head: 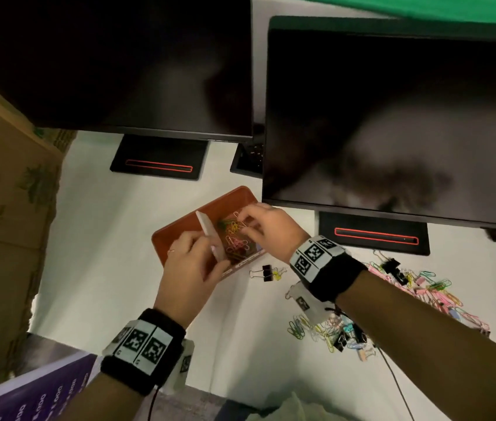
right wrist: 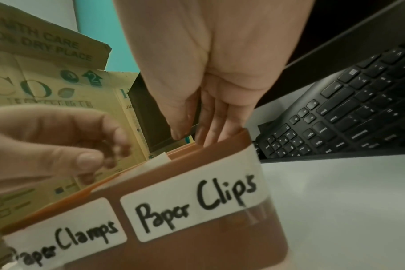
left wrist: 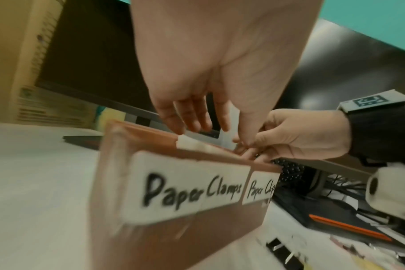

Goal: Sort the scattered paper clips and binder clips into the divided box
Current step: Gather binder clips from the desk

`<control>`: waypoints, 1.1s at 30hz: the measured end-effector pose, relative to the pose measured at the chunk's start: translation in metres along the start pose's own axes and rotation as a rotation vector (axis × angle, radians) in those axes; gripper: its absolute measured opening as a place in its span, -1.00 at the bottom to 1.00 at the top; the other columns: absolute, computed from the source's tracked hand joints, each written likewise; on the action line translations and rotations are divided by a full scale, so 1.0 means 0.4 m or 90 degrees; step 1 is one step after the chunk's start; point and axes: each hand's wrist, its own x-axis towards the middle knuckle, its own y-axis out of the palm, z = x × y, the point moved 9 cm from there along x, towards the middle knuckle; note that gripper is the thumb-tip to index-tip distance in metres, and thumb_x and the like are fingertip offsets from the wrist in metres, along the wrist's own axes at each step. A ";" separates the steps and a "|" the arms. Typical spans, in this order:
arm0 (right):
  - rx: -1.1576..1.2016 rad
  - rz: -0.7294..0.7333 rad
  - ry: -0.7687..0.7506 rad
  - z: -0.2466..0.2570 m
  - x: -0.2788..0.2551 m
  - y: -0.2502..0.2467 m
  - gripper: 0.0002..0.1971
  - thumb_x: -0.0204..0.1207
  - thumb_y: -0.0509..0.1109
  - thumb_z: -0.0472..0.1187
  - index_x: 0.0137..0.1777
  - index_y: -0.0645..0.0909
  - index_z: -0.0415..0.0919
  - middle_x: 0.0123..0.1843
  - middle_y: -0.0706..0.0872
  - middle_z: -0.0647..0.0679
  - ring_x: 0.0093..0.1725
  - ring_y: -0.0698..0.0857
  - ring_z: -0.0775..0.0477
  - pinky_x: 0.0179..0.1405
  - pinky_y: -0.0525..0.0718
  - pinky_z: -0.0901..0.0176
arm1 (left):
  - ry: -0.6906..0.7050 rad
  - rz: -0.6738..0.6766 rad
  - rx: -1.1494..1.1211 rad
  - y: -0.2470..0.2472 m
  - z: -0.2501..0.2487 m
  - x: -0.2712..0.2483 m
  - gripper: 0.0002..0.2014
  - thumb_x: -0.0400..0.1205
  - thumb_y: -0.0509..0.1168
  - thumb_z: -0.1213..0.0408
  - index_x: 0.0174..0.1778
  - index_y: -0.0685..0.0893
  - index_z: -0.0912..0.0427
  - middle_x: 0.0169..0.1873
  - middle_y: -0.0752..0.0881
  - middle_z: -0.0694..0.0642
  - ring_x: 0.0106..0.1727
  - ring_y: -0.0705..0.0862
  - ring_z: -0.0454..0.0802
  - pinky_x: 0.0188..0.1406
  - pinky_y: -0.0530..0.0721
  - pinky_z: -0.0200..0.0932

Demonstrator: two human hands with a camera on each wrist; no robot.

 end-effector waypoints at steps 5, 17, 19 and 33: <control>-0.138 0.110 -0.015 0.033 0.017 0.039 -0.85 0.56 0.29 -0.29 0.08 0.59 -0.11 0.10 0.64 -0.06 0.02 0.67 -0.06 0.13 0.68 0.05 | -0.020 0.074 0.078 0.050 0.077 -0.056 -0.73 0.55 0.26 -0.13 -0.22 0.45 -0.01 -0.30 0.57 -0.07 -0.29 0.54 -0.05 -0.31 0.52 -0.11; -0.394 0.295 0.106 -0.035 0.098 0.189 -0.86 0.58 0.23 -0.34 -0.20 0.55 -0.24 -0.28 0.53 -0.07 -0.17 0.64 -0.17 -0.01 0.67 0.05 | 0.011 0.124 0.157 0.108 0.102 -0.060 -0.55 0.61 -0.16 -0.20 -0.07 0.58 -0.08 -0.24 0.66 -0.13 -0.20 0.65 -0.09 -0.19 0.37 -0.11; -0.408 0.284 0.089 -0.039 0.105 0.196 -0.71 0.58 0.22 -0.36 -0.39 0.39 -0.16 -0.31 0.53 -0.07 -0.14 0.69 -0.19 -0.01 0.71 0.03 | 0.014 0.115 0.163 0.106 0.101 -0.062 -0.56 0.62 -0.15 -0.19 -0.10 0.58 -0.07 -0.27 0.65 -0.12 -0.22 0.65 -0.09 -0.20 0.31 -0.14; -0.043 0.043 -0.009 0.042 -0.058 -0.031 -0.99 0.53 0.38 -0.21 -0.08 0.61 -0.10 -0.06 0.64 0.03 -0.09 0.66 0.04 -0.05 0.65 0.24 | 0.091 0.064 0.066 0.036 0.026 -0.051 -0.69 0.56 0.12 -0.13 -0.02 0.61 -0.02 -0.19 0.46 -0.17 -0.14 0.47 -0.10 -0.13 0.41 -0.13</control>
